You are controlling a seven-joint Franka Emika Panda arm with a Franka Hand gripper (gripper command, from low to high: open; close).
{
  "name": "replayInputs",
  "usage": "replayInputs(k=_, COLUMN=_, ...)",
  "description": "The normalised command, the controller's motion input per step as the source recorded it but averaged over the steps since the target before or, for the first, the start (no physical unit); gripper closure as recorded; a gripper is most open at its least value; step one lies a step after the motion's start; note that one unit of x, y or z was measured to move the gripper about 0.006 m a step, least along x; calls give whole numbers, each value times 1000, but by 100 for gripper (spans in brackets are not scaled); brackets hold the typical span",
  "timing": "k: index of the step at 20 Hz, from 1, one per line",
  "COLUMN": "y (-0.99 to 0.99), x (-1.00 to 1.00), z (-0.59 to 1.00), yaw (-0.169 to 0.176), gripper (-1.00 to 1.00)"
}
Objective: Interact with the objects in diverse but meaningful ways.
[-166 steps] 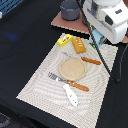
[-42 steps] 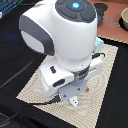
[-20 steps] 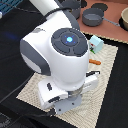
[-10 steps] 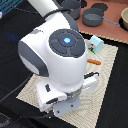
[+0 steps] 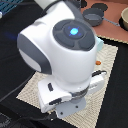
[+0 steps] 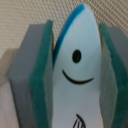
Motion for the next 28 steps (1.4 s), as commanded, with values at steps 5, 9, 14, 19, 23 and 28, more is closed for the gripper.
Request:
replayInputs(k=5, y=486, x=32, z=919, yaw=6, gripper=100)
replayInputs(k=9, y=739, x=24, z=462, yaw=20, gripper=100)
replayInputs(k=14, y=850, x=0, z=83, yaw=6, gripper=100)
replayInputs(k=19, y=654, x=-10, z=-241, yaw=0, gripper=100)
replayInputs(k=23, y=431, x=-209, z=-491, yaw=2, gripper=100)
replayInputs(k=28, y=235, x=-464, z=-612, yaw=14, gripper=100)
